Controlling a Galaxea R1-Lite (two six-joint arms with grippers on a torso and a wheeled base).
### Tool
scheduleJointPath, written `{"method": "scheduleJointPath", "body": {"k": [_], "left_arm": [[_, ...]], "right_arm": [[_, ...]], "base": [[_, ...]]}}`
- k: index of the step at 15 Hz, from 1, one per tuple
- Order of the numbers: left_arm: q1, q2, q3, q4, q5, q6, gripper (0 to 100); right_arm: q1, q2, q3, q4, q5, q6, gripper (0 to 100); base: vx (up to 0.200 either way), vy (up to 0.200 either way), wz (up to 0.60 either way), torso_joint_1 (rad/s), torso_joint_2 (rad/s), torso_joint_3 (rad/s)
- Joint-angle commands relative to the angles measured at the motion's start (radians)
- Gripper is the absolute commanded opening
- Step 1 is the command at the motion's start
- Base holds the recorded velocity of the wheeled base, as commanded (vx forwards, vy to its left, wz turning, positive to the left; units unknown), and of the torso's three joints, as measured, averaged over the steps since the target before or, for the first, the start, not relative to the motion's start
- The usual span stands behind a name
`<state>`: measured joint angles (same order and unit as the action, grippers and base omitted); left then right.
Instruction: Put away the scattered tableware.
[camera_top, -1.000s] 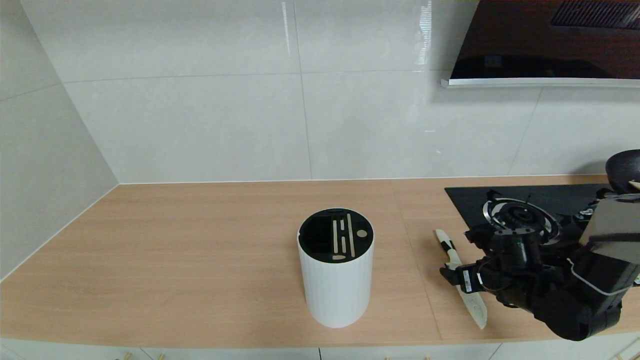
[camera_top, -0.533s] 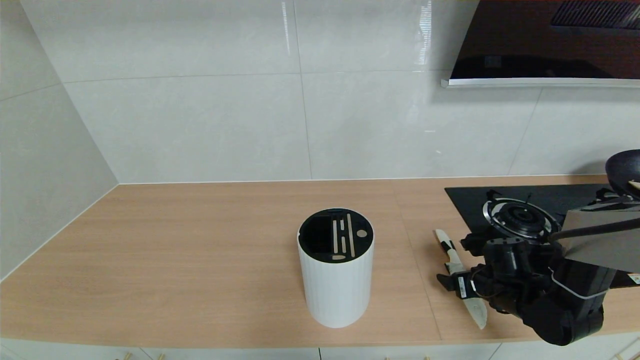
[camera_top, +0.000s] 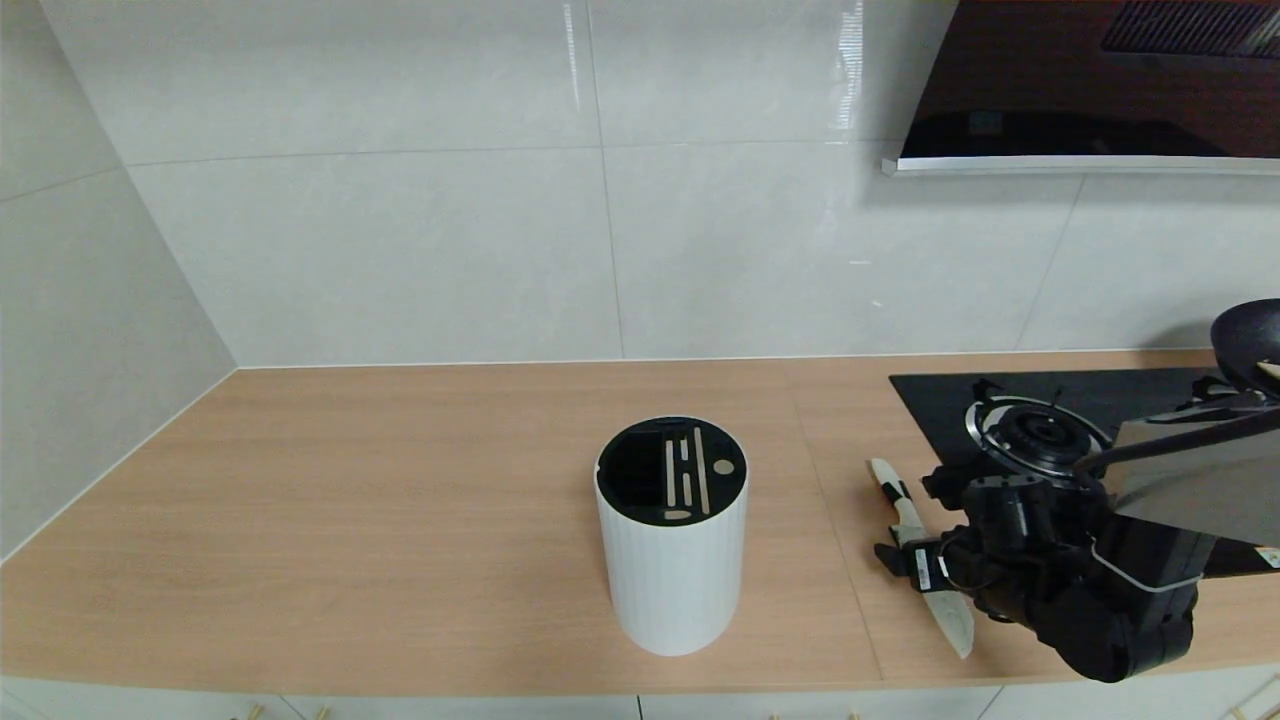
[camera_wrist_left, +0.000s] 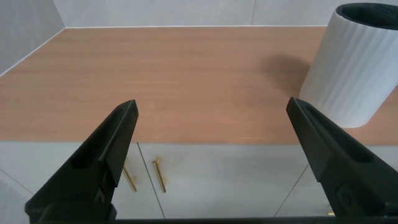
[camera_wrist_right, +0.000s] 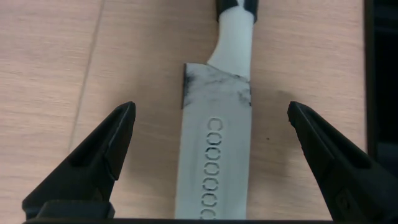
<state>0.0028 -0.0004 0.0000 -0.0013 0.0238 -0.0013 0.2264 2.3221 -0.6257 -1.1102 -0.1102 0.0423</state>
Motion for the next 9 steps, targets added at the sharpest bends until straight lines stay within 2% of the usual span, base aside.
{"method": "scheduleJointPath", "body": {"k": [1,4,5,9], "left_arm": [[0.000,0.000,0.000,0.000,0.001,0.000,100],[0.000,0.000,0.000,0.000,0.001,0.000,100],[0.000,0.000,0.000,0.000,0.001,0.000,100],[0.000,0.000,0.000,0.000,0.001,0.000,100]], "right_arm": [[-0.005,0.010,-0.009,0.000,0.001,0.001,100],[-0.012,0.016,-0.023,0.000,0.000,0.017,100],[-0.012,0.017,-0.025,0.000,0.000,0.025,0],[-0.009,0.039,-0.022,0.000,0.000,0.021,0]], "base": [[0.000,0.000,0.00,0.000,0.00,0.000],[0.000,0.000,0.00,0.000,0.00,0.000],[0.000,0.000,0.00,0.000,0.00,0.000],[0.000,0.000,0.00,0.000,0.00,0.000]]}}
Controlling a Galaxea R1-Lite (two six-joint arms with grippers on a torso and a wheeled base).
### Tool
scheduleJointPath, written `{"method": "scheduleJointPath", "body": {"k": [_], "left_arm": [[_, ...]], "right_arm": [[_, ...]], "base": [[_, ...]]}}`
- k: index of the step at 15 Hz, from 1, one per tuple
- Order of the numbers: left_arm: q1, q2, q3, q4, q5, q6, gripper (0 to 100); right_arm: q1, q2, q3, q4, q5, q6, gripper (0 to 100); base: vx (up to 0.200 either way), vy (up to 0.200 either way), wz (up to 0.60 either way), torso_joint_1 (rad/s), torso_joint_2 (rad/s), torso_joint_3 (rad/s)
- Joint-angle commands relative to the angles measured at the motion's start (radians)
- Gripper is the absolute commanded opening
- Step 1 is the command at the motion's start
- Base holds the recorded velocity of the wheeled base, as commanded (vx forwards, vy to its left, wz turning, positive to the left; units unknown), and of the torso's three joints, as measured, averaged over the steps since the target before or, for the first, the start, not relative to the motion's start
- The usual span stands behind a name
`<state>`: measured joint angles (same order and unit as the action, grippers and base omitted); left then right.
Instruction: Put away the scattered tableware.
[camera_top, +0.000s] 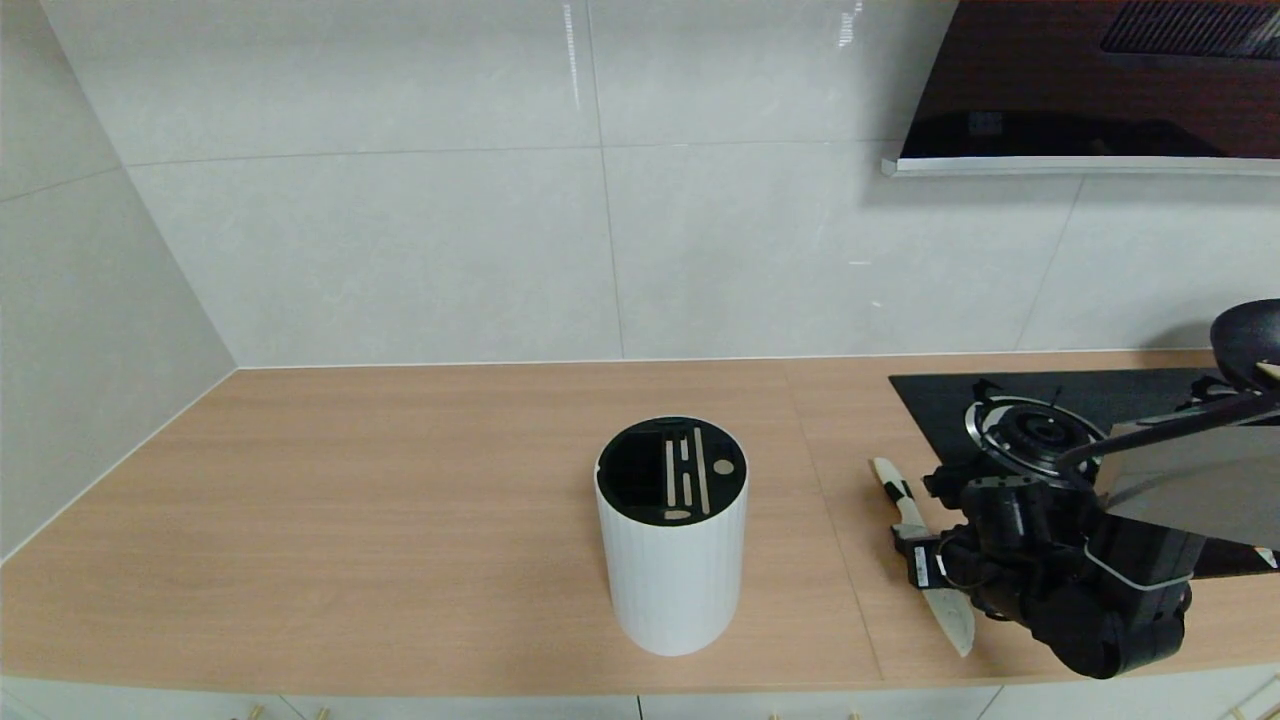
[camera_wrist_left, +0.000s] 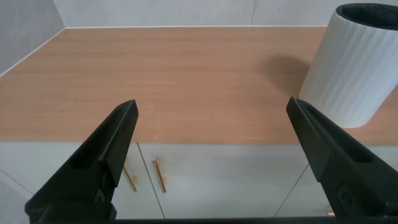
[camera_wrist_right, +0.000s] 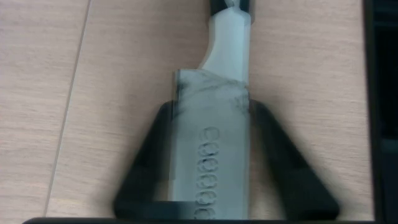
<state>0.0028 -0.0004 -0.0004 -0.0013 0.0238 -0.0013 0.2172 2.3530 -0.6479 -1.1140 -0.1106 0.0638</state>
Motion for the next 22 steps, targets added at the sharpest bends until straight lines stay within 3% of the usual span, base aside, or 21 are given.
{"method": "scheduleJointPath", "body": {"k": [1,8,16,17,18,20,22], "left_arm": [[0.000,0.000,0.000,0.000,-0.001,0.000,100],[0.000,0.000,0.000,0.000,-0.001,0.004,100],[0.000,0.000,0.000,-0.003,-0.002,0.004,100],[0.000,0.000,-0.003,-0.003,-0.024,0.014,100],[-0.001,0.011,-0.064,0.006,-0.108,0.040,100],[-0.009,0.194,-0.259,0.046,-0.301,0.041,100],[-0.010,0.519,-0.471,0.044,-0.407,0.041,100]], "right_arm": [[0.001,0.006,0.001,0.003,0.000,-0.001,0],[-0.001,-0.026,0.007,-0.020,-0.021,0.002,0],[-0.006,-0.276,0.076,-0.059,-0.023,-0.002,0],[-0.006,-0.305,0.079,-0.059,-0.023,-0.002,0],[-0.002,-0.347,0.082,-0.059,-0.023,-0.001,0],[0.011,-0.417,0.082,-0.056,-0.027,-0.002,0],[0.047,-0.486,0.063,-0.055,-0.034,-0.002,0]], "base": [[0.000,0.000,0.00,0.000,0.00,0.000],[0.000,0.000,0.00,0.000,0.00,0.000],[0.000,0.000,0.00,0.000,0.00,0.000],[0.000,0.000,0.00,0.000,0.00,0.000],[0.000,0.000,0.00,0.000,0.00,0.000],[0.000,0.000,0.00,0.000,0.00,0.000],[0.000,0.000,0.00,0.000,0.00,0.000]]}}
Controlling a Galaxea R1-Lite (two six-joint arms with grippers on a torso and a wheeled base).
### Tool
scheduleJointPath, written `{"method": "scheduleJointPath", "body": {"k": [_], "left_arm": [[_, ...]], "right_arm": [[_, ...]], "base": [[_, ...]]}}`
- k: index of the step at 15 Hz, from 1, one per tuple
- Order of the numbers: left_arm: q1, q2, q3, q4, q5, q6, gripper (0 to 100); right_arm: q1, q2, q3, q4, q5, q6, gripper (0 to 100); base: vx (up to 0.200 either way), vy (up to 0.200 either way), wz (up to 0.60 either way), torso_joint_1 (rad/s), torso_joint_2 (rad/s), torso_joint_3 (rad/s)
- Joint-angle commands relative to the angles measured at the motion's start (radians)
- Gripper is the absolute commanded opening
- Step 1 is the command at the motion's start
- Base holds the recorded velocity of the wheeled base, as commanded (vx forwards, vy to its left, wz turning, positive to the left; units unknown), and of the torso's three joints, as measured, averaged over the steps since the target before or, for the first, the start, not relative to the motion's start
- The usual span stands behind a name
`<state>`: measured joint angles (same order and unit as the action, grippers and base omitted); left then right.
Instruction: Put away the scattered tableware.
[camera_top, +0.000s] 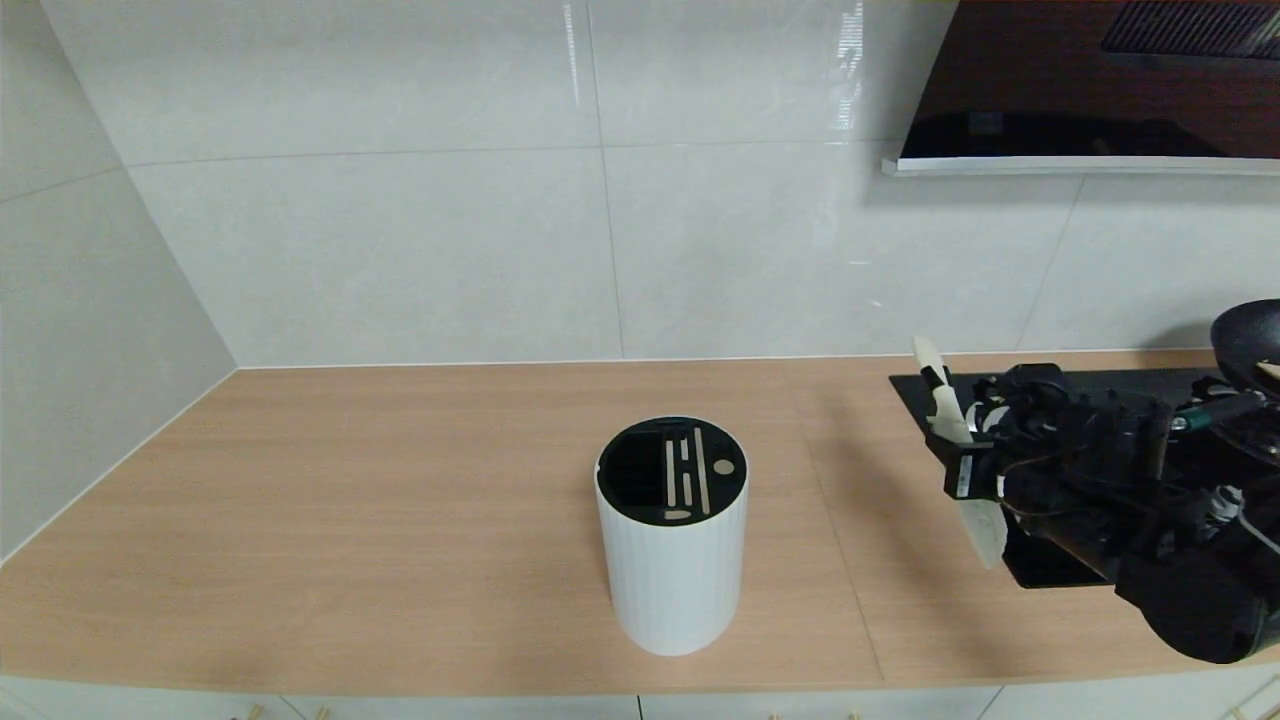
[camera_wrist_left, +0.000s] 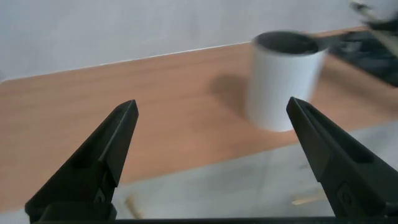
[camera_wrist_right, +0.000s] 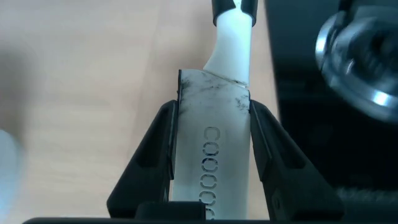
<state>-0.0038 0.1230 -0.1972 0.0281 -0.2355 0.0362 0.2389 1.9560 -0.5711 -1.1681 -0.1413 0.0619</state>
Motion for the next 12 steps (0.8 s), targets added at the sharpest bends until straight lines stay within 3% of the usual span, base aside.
{"method": "scheduleJointPath", "body": {"k": [1,3,4,5,6,7,8,9,10,11,12], "left_arm": [[-0.008,0.543,-0.361,0.010,-0.180,0.004,100],[-0.084,0.758,-0.495,-0.023,-0.196,-0.016,100],[-0.159,0.827,-0.521,-0.080,-0.196,-0.082,100],[-0.223,0.876,-0.528,-0.158,-0.196,-0.167,100],[-0.323,0.943,-0.522,-0.297,-0.197,-0.312,100],[-0.369,1.001,-0.521,-0.392,-0.199,-0.404,100],[-0.380,1.034,-0.522,-0.432,-0.199,-0.432,100],[-0.392,1.161,-0.527,-0.585,-0.199,-0.438,100],[-0.421,1.224,-0.531,-0.672,-0.200,-0.438,100],[-0.421,1.224,-0.531,-0.672,-0.200,-0.438,100],[-0.499,1.304,-0.564,-0.712,-0.199,-0.446,100]], "right_arm": [[0.054,-0.118,-0.036,0.005,-0.003,-0.001,0],[0.123,-0.167,-0.092,0.062,-0.031,0.001,0],[0.165,-0.193,-0.095,0.076,-0.058,0.001,0],[0.197,-0.210,-0.090,0.079,-0.070,0.003,0],[0.249,-0.232,-0.081,0.079,-0.095,0.004,0],[0.283,-0.255,-0.081,0.080,-0.123,0.004,0],[0.299,-0.266,-0.081,0.082,-0.130,0.004,0],[0.358,-0.296,-0.081,0.084,-0.139,0.004,0],[0.387,-0.304,-0.079,0.085,-0.141,0.004,0],[0.387,-0.304,-0.079,0.085,-0.141,0.004,0],[0.442,-0.307,-0.079,0.084,-0.184,0.003,0]], "base": [[0.000,0.000,0.00,0.000,0.00,0.000],[0.000,0.000,0.00,0.000,0.00,0.000],[0.000,0.000,0.00,0.000,0.00,0.000],[0.000,0.000,0.00,0.000,0.00,0.000],[0.000,0.000,0.00,0.000,0.00,0.000],[0.000,0.000,0.00,0.000,0.00,0.000],[0.000,0.000,0.00,0.000,0.00,0.000],[0.000,0.000,0.00,0.000,0.00,0.000],[0.000,0.000,0.00,0.000,0.00,0.000],[0.000,0.000,0.00,0.000,0.00,0.000],[0.000,0.000,0.00,0.000,0.00,0.000]]}}
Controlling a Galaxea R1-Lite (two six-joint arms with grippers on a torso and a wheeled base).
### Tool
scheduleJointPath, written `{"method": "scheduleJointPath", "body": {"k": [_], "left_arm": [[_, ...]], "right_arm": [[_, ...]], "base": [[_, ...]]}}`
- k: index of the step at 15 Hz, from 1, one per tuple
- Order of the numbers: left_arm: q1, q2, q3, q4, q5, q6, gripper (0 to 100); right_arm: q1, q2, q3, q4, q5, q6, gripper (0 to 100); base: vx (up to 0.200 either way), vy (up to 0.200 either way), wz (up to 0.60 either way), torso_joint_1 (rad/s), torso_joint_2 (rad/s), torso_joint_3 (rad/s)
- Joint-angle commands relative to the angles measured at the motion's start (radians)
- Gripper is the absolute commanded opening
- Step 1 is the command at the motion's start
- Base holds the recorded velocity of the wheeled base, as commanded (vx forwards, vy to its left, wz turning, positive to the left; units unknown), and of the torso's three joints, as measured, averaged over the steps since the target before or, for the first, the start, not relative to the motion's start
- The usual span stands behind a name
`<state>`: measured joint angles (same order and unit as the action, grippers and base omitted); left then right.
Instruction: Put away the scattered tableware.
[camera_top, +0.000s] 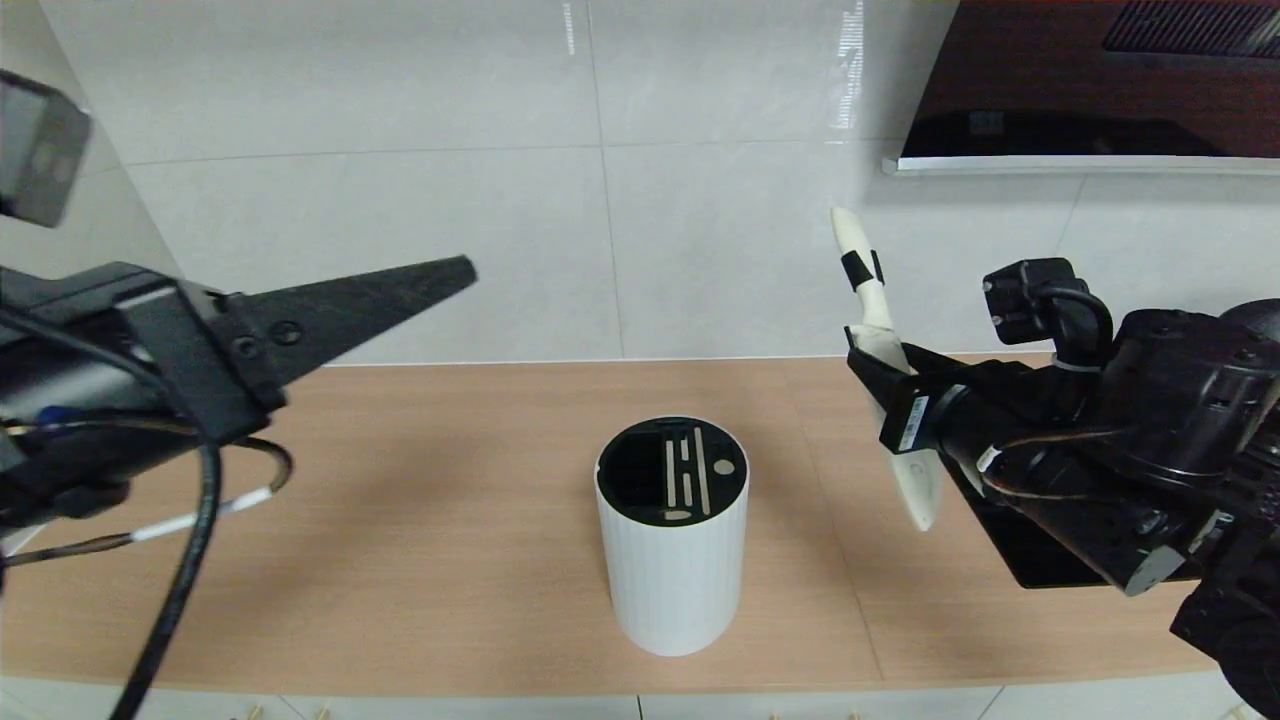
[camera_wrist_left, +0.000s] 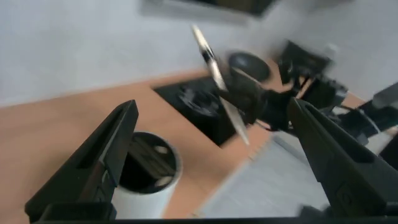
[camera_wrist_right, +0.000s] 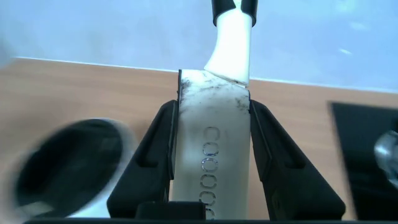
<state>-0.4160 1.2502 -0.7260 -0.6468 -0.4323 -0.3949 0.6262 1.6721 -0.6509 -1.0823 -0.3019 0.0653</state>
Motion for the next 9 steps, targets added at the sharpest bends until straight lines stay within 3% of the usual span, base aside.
{"method": "scheduleJointPath", "body": {"k": [1,2,5,6,7,9], "left_arm": [[-0.098,0.186,-0.036,-0.037,-0.002,-0.016,100],[-0.165,0.245,-0.038,-0.043,0.006,-0.033,100],[-0.188,0.304,-0.039,-0.086,0.032,-0.073,100],[-0.204,0.330,-0.043,-0.126,0.064,-0.113,100],[-0.215,0.347,-0.050,-0.140,0.084,-0.128,100],[-0.248,0.434,-0.072,-0.201,0.184,-0.140,100]], "right_arm": [[0.064,-0.023,0.000,-0.001,-0.029,-0.001,0],[0.116,-0.028,0.000,-0.001,-0.057,-0.002,0],[0.207,-0.026,0.017,-0.001,-0.075,-0.002,0],[0.248,-0.022,0.019,-0.001,-0.089,-0.002,0],[0.262,-0.017,0.020,-0.001,-0.095,-0.002,0],[0.285,0.009,0.030,-0.002,-0.112,-0.002,0]], "base": [[0.000,0.000,0.00,0.000,0.00,0.000],[0.000,0.000,0.00,0.000,0.00,0.000],[0.000,0.000,0.00,0.000,0.00,0.000],[0.000,0.000,0.00,0.000,0.00,0.000],[0.000,0.000,0.00,0.000,0.00,0.000],[0.000,0.000,0.00,0.000,0.00,0.000]]}}
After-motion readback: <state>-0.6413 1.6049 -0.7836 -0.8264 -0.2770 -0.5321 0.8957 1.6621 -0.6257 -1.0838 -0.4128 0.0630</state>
